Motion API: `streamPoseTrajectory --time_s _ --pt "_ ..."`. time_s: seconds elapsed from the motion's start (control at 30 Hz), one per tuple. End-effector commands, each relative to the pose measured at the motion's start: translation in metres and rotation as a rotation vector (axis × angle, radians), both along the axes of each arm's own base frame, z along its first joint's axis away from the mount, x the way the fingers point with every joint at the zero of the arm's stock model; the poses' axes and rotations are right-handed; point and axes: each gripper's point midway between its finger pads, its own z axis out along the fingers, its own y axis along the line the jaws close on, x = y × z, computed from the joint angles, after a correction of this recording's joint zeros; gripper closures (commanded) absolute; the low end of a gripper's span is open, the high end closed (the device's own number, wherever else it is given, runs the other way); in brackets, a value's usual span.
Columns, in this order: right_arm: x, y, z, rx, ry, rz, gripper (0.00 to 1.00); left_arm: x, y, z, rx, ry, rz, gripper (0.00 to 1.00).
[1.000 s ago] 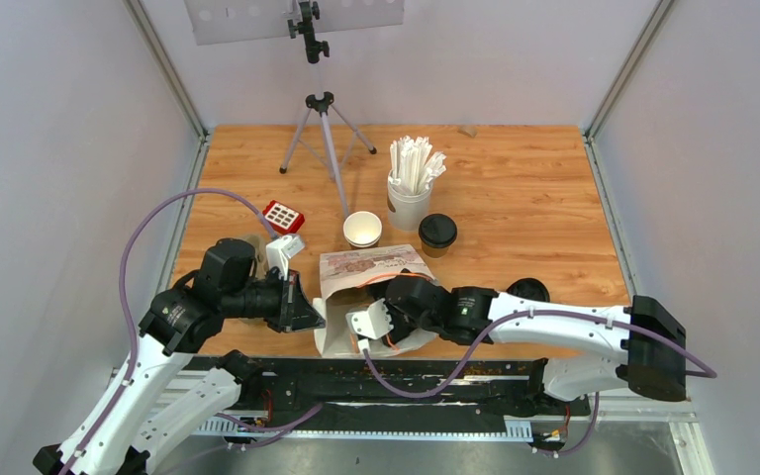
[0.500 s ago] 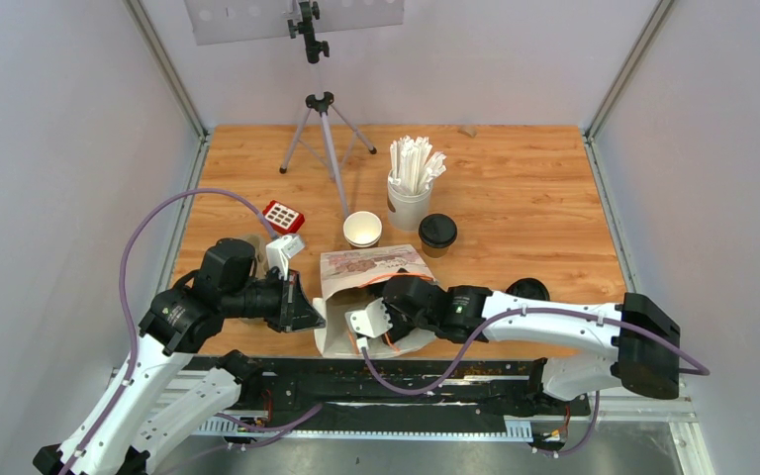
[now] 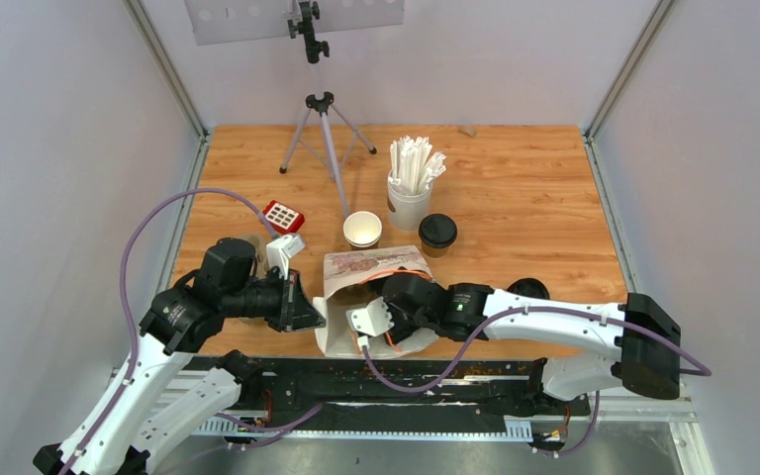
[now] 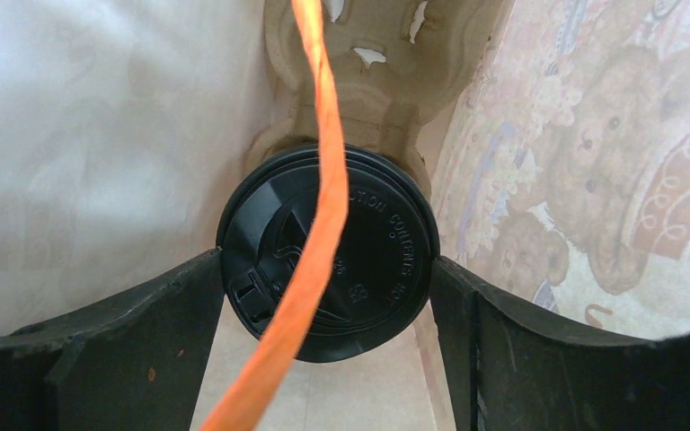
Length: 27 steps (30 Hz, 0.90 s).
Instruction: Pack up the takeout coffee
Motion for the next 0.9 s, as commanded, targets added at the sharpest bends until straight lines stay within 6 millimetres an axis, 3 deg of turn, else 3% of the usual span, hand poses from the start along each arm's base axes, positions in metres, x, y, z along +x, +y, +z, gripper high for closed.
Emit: streamPoseTrajectory --time_s 0.0,0.37,0.6,0.87 --pt "0.004 -0.002 0.024 0.049 -0.018 -0.028 0.17 0.002 -0.004 0.008 -0.030 -0.021 -0.013 1.00" --pt "0.000 0.005 0.041 0.097 -0.010 -0.017 0.12 0.003 -0.005 0.006 -0.026 -0.016 -0.014 1.00" --pt "-0.003 0.009 0.042 0.103 -0.001 0.001 0.11 0.003 -0.005 0.008 -0.029 -0.020 -0.014 1.00" --pt "-0.010 0.015 0.048 0.128 0.023 0.018 0.17 0.003 -0.005 0.006 -0.028 -0.015 -0.012 1.00"
